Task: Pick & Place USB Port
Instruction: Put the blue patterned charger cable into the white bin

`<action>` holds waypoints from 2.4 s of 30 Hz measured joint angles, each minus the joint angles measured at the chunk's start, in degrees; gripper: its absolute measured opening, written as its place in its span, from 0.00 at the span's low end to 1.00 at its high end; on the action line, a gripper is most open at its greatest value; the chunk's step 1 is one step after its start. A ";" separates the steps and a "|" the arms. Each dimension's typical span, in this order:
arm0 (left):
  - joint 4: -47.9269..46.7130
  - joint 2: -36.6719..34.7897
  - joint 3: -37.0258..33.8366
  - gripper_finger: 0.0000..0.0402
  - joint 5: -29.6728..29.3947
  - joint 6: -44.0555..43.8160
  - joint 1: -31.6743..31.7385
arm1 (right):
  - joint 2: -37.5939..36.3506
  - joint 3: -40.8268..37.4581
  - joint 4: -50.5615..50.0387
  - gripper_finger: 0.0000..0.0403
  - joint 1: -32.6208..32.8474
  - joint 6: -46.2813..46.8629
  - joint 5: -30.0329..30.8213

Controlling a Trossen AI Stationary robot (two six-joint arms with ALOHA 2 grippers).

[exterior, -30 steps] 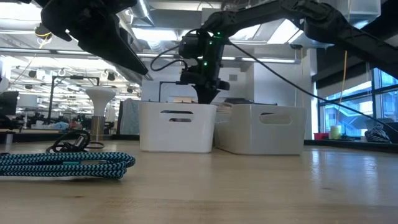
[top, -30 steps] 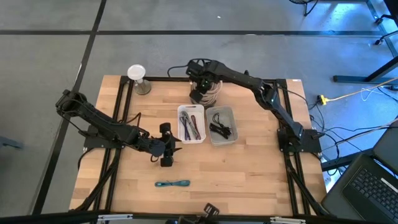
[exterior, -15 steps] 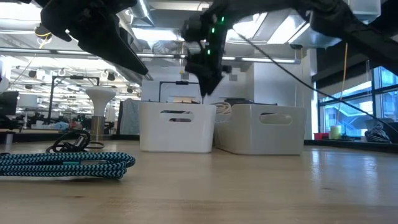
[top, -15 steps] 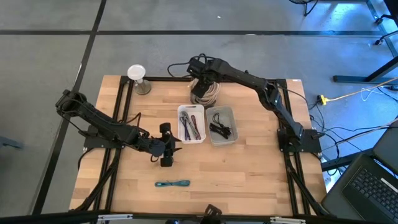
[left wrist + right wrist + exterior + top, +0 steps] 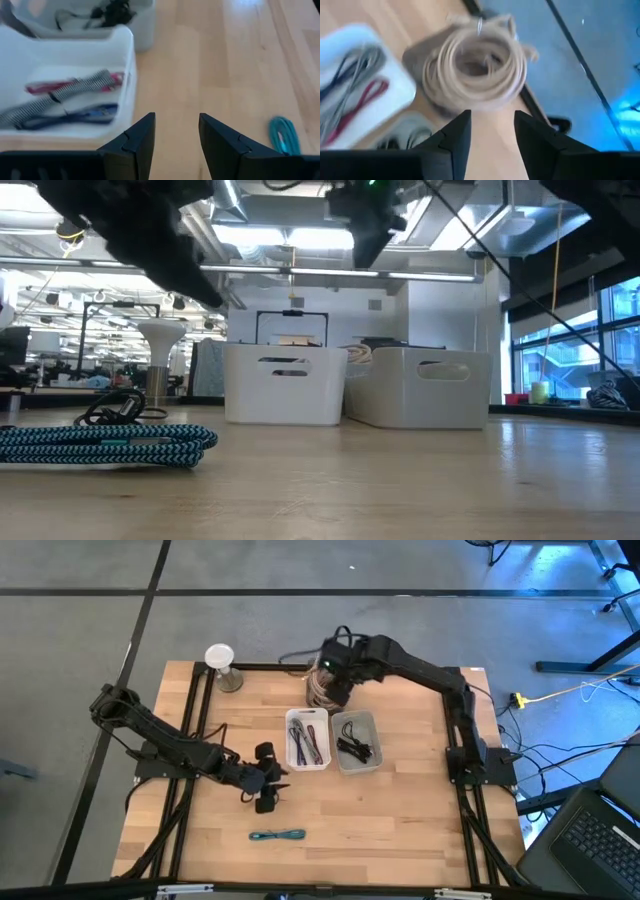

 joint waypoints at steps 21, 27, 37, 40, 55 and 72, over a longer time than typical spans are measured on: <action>-13.79 0.99 0.02 0.36 10.62 -9.64 -13.87 | -3.61 -1.01 -3.23 0.38 16.59 3.90 -1.07; -19.92 5.80 0.02 0.36 10.85 5.07 -12.50 | -3.61 -1.01 -3.23 0.38 19.75 4.35 -6.01; -25.38 10.34 4.02 0.36 5.85 18.86 -7.61 | -5.76 -1.33 -3.20 0.38 26.83 8.50 -9.07; -27.50 10.19 6.69 0.36 4.78 22.21 -6.42 | -7.30 -2.65 -3.16 0.38 28.64 10.32 -9.07; -28.78 10.19 7.37 0.36 6.28 32.72 -1.35 | -20.96 -30.18 -1.24 0.38 37.91 27.82 -6.17; -8.82 11.86 7.78 0.36 19.05 8.20 -14.58 | -22.98 -48.92 27.74 0.38 43.39 26.51 -17.57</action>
